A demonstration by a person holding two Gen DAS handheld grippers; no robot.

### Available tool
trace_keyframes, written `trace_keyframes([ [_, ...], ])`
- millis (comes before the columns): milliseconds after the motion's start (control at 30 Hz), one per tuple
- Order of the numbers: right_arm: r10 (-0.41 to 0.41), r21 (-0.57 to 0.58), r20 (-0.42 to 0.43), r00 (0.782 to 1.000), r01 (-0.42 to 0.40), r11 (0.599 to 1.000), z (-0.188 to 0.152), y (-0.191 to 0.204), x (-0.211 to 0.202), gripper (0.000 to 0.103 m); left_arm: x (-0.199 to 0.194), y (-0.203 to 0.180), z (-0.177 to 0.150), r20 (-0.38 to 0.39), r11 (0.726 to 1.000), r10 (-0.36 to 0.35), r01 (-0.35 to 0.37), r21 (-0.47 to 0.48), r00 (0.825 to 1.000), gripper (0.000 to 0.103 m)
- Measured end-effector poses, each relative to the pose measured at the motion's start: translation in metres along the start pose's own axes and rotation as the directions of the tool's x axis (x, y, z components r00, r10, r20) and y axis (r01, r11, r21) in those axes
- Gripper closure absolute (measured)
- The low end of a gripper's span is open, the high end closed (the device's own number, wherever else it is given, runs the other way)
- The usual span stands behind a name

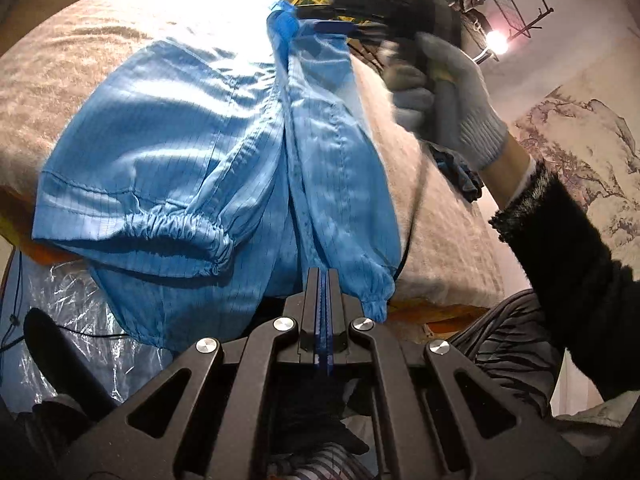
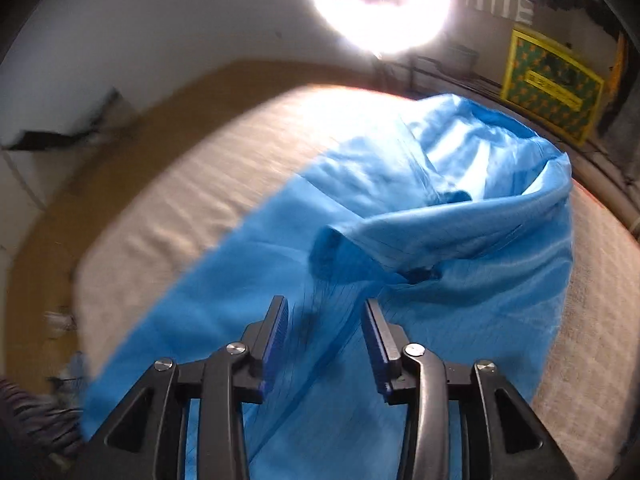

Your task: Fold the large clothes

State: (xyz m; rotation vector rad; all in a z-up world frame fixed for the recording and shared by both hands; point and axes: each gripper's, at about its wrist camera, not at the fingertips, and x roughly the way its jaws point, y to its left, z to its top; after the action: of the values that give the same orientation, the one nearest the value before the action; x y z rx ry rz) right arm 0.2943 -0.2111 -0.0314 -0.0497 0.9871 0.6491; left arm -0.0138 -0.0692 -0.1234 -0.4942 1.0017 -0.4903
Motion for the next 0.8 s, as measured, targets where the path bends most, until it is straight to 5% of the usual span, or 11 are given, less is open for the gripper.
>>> trace_keyframes([
  [167, -0.040, 0.165, 0.094, 0.995, 0.024, 0.986, -0.010, -0.072, -0.049, 0.064, -0.016, -0.006, 0.009, 0.043, 0.999, -0.004, 0.002, 0.036, 0.999, 0.103],
  [333, -0.062, 0.446, 0.138, 0.988, -0.006, 0.895, -0.018, -0.173, -0.054, 0.053, -0.008, -0.018, 0.037, 0.067, 0.999, -0.035, 0.034, 0.019, 0.997, 0.103],
  [533, 0.031, 0.556, 0.209, 0.978, -0.145, 0.818, 0.008, -0.233, -0.024, 0.050, 0.040, -0.035, 0.057, 0.007, 0.998, -0.015, 0.015, 0.068, 1.000, 0.103],
  [800, 0.160, 0.677, 0.272, 0.949, -0.307, 0.669, 0.041, -0.282, 0.048, 0.050, 0.090, -0.002, 0.066, -0.093, 0.999, 0.029, -0.032, -0.031, 0.995, 0.103],
])
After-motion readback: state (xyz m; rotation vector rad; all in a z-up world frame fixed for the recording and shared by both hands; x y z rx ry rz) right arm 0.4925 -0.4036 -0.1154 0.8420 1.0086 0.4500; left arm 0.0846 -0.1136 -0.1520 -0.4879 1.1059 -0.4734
